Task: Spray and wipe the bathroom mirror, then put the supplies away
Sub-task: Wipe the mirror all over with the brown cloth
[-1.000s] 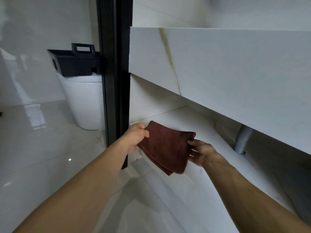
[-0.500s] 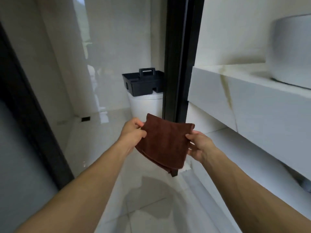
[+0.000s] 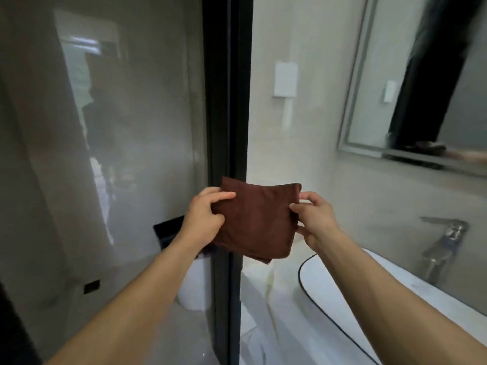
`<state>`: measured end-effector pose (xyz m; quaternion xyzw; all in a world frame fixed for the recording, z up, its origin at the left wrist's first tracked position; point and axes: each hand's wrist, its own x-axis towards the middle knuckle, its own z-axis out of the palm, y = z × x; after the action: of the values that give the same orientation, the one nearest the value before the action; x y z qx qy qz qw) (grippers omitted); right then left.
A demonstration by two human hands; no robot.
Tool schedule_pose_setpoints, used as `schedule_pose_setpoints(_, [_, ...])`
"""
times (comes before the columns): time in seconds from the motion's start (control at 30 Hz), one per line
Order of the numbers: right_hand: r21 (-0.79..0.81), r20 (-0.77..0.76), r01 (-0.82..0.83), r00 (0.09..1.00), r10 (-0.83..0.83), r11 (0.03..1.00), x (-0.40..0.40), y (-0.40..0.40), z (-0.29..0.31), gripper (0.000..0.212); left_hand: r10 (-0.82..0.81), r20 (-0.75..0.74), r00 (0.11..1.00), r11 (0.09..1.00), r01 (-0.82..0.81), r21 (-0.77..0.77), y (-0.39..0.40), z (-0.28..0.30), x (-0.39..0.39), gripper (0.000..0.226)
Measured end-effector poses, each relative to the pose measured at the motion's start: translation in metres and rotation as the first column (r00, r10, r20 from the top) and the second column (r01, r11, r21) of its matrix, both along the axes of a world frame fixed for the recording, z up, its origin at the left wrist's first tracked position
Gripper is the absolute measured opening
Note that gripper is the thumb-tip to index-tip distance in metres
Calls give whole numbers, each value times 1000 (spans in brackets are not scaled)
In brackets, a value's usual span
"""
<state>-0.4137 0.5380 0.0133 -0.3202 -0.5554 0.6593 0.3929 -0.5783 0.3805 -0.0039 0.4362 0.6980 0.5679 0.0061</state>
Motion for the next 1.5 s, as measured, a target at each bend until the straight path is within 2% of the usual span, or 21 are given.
schedule_pose_setpoints(0.13, [172,-47,168,986,-162,971,48,43,135,29,-75,-152,986,993,88,82,64,125,32,72])
schedule_pose_setpoints(0.3, [383,-72,420,901,-427,823,123,96,249,30,-141,-334,932,959,213,189,148,230,84,80])
schedule_pose_setpoints(0.47, [456,-112,592,779,-617,664,190,153,308,31,-237,-445,863,909,359,213,235,286,133,84])
schedule_pose_setpoints(0.8, [560,-211,744,554,-805,365,259,262,377,29,-321,-540,778,770,546,330,409,351,198,83])
schedule_pose_setpoints(0.9, [607,-224,747,488,-843,271,266,285,394,23,-312,-544,779,757,550,352,449,365,205,84])
schedule_pose_setpoints(1.0, [697,-232,704,403,-886,137,269,301,412,17,-303,-554,775,737,559,379,480,378,211,83])
schedule_pose_setpoints(1.2, [798,-290,594,227,-930,-104,261,323,449,20,-227,-612,757,674,576,463,518,414,218,82])
schedule_pose_setpoints(1.33, [819,-326,522,80,-942,-239,249,342,486,20,-167,-627,761,664,557,499,538,444,215,78])
schedule_pose_setpoints(1.43, [862,-294,426,-20,-956,-274,235,359,499,21,-67,-651,756,741,475,475,555,463,207,74])
schedule_pose_setpoints(1.5, [887,-279,356,-93,-956,-294,230,368,497,26,127,-722,680,822,335,460,566,467,201,68])
